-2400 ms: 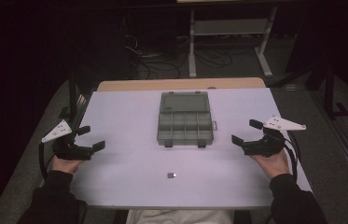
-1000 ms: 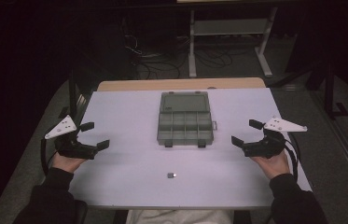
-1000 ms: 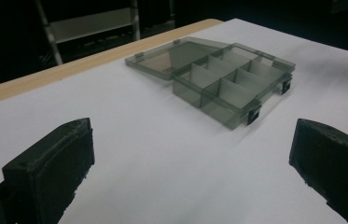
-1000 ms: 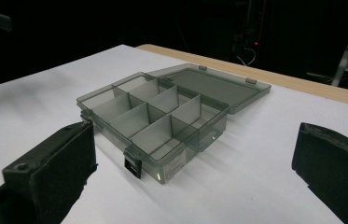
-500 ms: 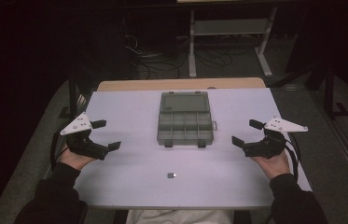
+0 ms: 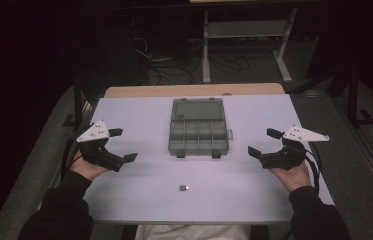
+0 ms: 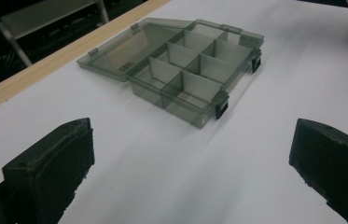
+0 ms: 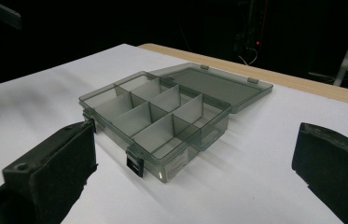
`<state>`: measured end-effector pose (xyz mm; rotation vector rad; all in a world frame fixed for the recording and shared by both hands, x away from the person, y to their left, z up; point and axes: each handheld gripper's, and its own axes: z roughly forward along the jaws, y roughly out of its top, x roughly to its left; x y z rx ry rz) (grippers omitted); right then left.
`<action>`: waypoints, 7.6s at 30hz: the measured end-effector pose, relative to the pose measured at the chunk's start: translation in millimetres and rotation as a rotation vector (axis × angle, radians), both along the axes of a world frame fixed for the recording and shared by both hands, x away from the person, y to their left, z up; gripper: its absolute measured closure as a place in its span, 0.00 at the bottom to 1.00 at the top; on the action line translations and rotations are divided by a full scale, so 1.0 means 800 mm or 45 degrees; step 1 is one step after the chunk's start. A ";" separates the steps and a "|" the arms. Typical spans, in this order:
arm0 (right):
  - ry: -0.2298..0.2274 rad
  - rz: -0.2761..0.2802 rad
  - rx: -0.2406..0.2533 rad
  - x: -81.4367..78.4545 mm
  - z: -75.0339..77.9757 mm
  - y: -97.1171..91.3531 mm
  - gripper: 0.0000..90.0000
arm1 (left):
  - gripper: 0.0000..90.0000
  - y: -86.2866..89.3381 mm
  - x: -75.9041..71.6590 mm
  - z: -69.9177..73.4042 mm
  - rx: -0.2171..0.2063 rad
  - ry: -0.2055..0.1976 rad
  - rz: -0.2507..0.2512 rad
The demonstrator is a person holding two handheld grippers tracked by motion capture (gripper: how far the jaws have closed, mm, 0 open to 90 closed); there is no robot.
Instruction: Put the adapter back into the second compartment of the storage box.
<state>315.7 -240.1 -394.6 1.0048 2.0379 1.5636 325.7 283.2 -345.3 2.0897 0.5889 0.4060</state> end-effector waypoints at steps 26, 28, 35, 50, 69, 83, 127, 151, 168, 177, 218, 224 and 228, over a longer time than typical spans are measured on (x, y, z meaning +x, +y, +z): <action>0.012 0.014 -0.007 0.001 -0.001 0.001 0.00 | 0.00 -0.054 0.002 -0.008 0.153 0.040 -0.151; 0.013 0.014 -0.007 0.001 -0.001 0.001 0.00 | 0.00 -0.058 0.002 -0.010 0.161 0.045 -0.160; 0.013 0.018 -0.008 0.001 -0.002 0.001 0.00 | 0.00 -0.070 0.001 -0.014 0.193 0.062 -0.198; 0.011 0.025 -0.012 0.000 -0.002 0.002 0.00 | 0.00 -0.098 -0.001 -0.030 0.256 0.115 -0.295; 0.014 0.031 -0.010 0.000 -0.002 0.002 0.00 | 0.00 -0.131 -0.003 -0.047 0.341 0.180 -0.392; 0.017 0.035 -0.009 0.000 -0.002 0.002 0.00 | 0.00 -0.154 -0.011 -0.061 0.353 0.239 -0.471; 0.021 0.044 -0.012 -0.002 -0.002 0.002 0.00 | 0.49 -0.195 -0.016 -0.096 0.498 0.272 -0.614; 0.018 0.046 -0.018 -0.002 -0.002 0.003 0.00 | 0.76 -0.194 -0.011 -0.104 0.518 0.266 -0.621; 0.017 0.046 -0.024 -0.002 -0.002 0.003 0.00 | 0.84 -0.186 0.000 -0.100 0.482 0.343 -0.617; 0.018 0.046 -0.022 -0.002 -0.002 0.003 0.00 | 0.84 -0.183 0.005 -0.083 0.431 0.327 -0.616; 0.022 0.078 -0.011 -0.003 -0.002 0.006 0.00 | 0.84 -0.199 0.065 0.017 0.377 0.261 -0.569; 0.019 0.080 -0.012 -0.004 -0.001 0.006 0.00 | 0.84 -0.197 0.084 0.021 0.347 0.278 -0.535; 0.013 0.083 -0.016 -0.005 -0.001 0.006 0.00 | 0.84 -0.193 0.098 0.017 0.312 0.305 -0.502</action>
